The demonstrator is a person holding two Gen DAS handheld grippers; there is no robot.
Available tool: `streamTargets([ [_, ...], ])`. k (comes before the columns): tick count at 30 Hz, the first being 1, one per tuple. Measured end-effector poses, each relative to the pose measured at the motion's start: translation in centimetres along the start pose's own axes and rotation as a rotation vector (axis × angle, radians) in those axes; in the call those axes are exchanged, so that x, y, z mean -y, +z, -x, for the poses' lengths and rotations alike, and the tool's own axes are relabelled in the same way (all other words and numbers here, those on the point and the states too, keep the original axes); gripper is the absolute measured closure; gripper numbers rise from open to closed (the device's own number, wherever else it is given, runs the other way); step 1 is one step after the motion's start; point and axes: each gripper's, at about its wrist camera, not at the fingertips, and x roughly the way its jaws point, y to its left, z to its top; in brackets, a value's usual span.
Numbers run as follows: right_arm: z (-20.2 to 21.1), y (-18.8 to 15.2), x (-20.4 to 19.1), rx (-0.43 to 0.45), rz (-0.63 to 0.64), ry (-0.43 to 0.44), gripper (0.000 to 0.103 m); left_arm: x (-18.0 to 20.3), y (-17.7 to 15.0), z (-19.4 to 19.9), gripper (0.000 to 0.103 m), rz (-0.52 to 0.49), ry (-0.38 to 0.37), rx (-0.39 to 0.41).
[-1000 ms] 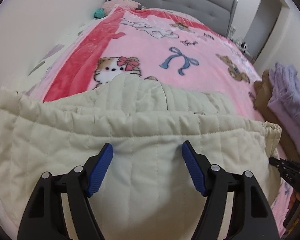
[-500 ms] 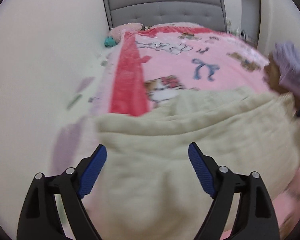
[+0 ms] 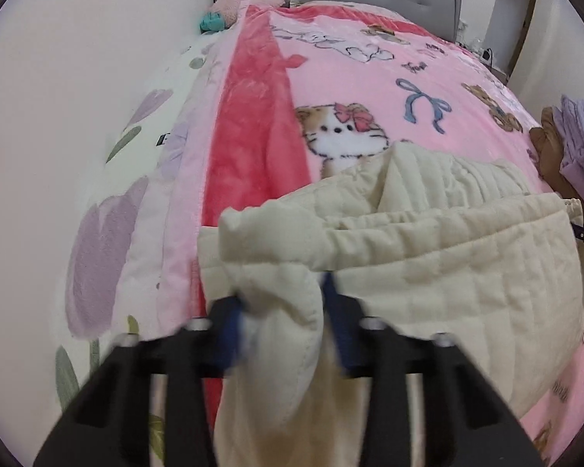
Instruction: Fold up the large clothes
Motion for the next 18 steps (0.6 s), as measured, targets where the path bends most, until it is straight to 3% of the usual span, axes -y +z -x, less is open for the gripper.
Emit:
streamTargets([
  [3,2.3,1.0,-0.5,0.076,0.028,-0.038,0.092,1.2,0.2,1.3,0.088,-0.011,0.063,0.07],
  [7,3.9,3.8,-0.5,0.121,0.055,-0.073,0.092,1.5,2.0,2.7,0.089,0.021,0.101,0.159],
  [10,2.3,5.7,-0.2,0.088,0.057,-0.109,0.092,1.9,4.7,0.7,0.089,0.045,0.118,0.101],
  [15,-3.6,6.0,0.4,-0.084,0.011,-0.15,0.092,3.1,6.9,-3.7,0.089,0.017,0.16,-0.028],
  [18,-5.5,4.9,-0.5,-0.122,0.069,-0.178,0.091,2.4,6.7,-5.2,0.089,0.116,0.113,-0.089],
])
